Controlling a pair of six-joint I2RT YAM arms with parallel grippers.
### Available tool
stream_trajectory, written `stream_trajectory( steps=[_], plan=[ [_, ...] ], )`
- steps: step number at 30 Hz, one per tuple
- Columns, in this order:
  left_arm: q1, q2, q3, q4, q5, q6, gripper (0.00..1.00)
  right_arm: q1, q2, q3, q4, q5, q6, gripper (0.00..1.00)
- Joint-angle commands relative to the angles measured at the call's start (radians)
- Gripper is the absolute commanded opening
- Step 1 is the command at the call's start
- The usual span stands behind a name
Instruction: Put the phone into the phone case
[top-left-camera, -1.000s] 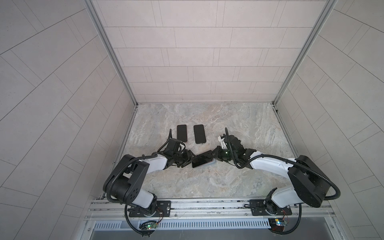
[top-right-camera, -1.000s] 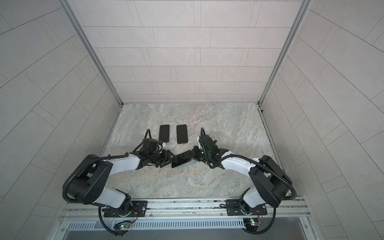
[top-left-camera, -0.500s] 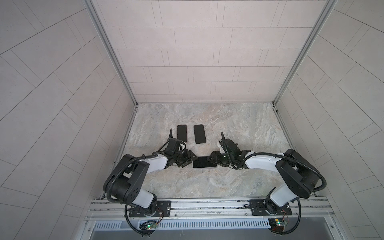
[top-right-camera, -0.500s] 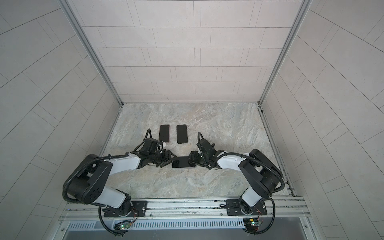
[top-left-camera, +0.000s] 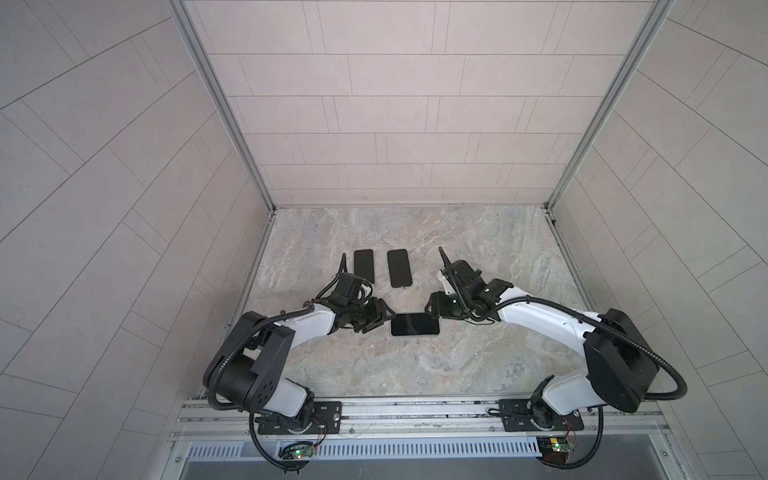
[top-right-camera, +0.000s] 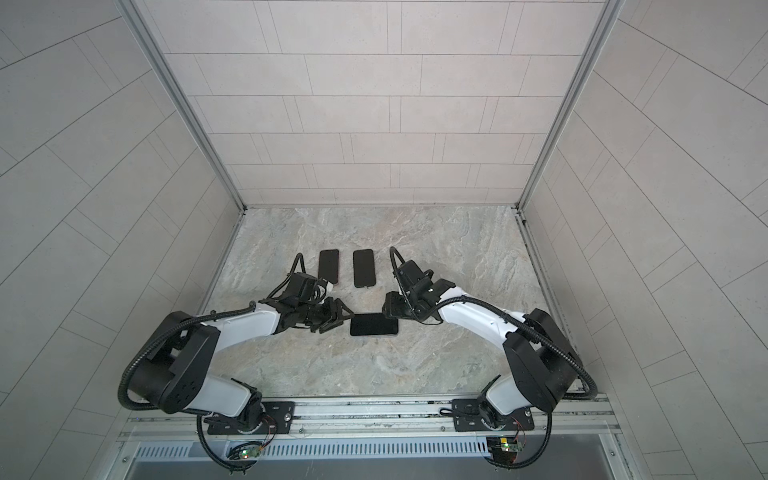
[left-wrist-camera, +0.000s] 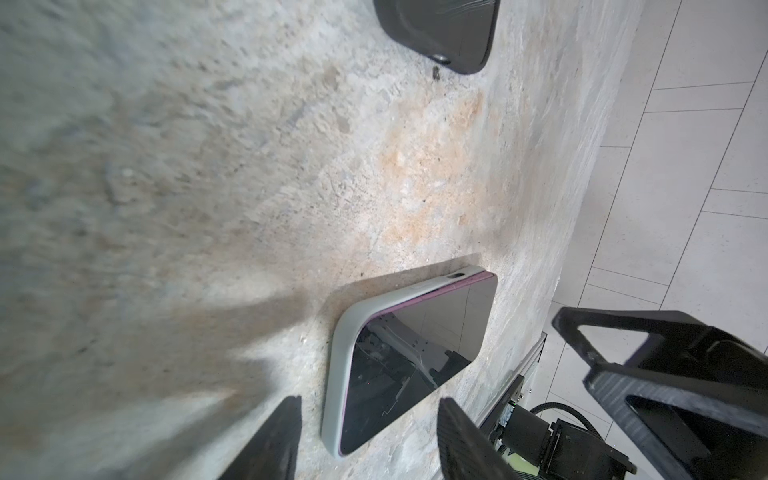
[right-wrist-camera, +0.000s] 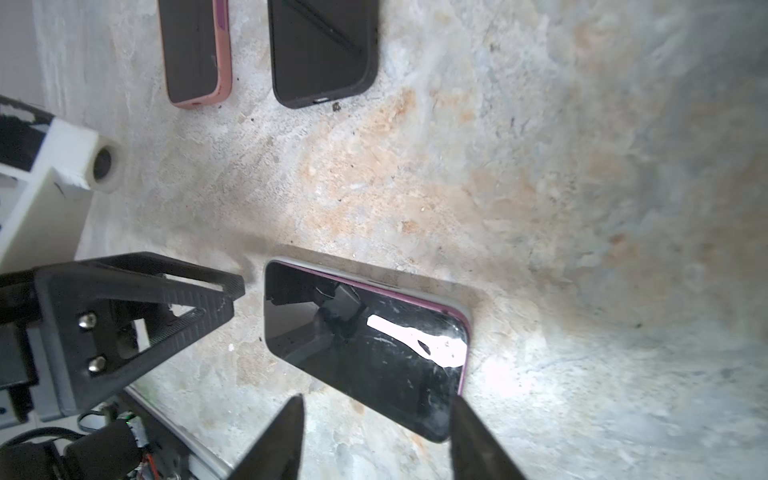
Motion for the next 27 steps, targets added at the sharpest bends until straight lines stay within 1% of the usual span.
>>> stream_trajectory(
  steps=[1, 3, 4, 11, 17, 18, 19, 23, 27],
  plan=[
    [-0.006, -0.023, 0.016, -0.029, -0.008, 0.017, 0.58, -0.004, 0.005, -0.011, -0.101, 0.040, -0.038, 0.31],
    [-0.006, -0.025, 0.012, -0.027, -0.005, 0.014, 0.55, -0.004, 0.029, -0.025, -0.080, 0.018, -0.031, 0.20],
    [-0.007, -0.023, 0.009, -0.022, -0.004, 0.012, 0.53, -0.003, 0.040, -0.032, -0.066, 0.007, -0.024, 0.17],
    [-0.027, -0.006, -0.019, 0.031, -0.006, -0.016, 0.53, 0.002, 0.097, -0.072, 0.011, -0.017, 0.006, 0.16],
    [-0.062, 0.043, -0.014, 0.063, -0.005, -0.026, 0.48, 0.011, 0.120, -0.080, 0.017, -0.011, 0.013, 0.14],
    [-0.065, 0.047, -0.014, 0.063, -0.007, -0.027, 0.47, 0.014, 0.124, -0.083, 0.020, -0.010, 0.017, 0.14],
    [-0.067, 0.051, -0.014, 0.062, -0.008, -0.023, 0.44, 0.018, 0.128, -0.087, 0.024, -0.010, 0.021, 0.09],
    [-0.071, 0.083, -0.011, 0.058, 0.003, -0.010, 0.33, 0.033, 0.154, -0.102, 0.050, -0.010, 0.043, 0.07],
    [-0.079, 0.103, -0.015, 0.067, 0.009, -0.007, 0.31, 0.061, 0.210, -0.111, 0.085, -0.027, 0.057, 0.06]
  ],
)
